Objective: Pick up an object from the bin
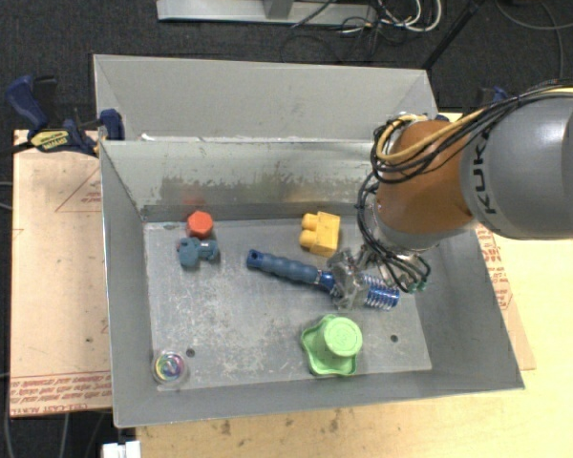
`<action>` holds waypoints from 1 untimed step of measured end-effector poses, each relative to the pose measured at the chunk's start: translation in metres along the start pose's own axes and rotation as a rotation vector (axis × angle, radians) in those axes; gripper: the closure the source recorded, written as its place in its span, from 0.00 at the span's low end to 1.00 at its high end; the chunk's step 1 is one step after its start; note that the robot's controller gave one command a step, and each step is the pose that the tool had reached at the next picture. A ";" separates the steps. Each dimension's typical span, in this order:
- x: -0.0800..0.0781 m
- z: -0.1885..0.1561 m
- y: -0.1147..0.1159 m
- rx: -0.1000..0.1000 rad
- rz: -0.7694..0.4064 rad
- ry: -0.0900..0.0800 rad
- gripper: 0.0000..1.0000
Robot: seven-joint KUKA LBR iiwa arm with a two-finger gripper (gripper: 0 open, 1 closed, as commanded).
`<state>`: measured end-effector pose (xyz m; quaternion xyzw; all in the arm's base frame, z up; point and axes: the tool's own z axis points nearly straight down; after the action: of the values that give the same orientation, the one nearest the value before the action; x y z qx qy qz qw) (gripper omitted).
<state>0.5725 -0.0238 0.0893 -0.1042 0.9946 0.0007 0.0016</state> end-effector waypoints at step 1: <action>-0.011 -0.042 -0.007 0.002 0.632 -0.002 1.00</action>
Offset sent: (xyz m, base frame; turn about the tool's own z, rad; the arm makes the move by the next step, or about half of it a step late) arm 0.0111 -0.0052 0.0415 0.6330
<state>0.5847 -0.0285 0.1314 0.2100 0.9777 0.0005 0.0023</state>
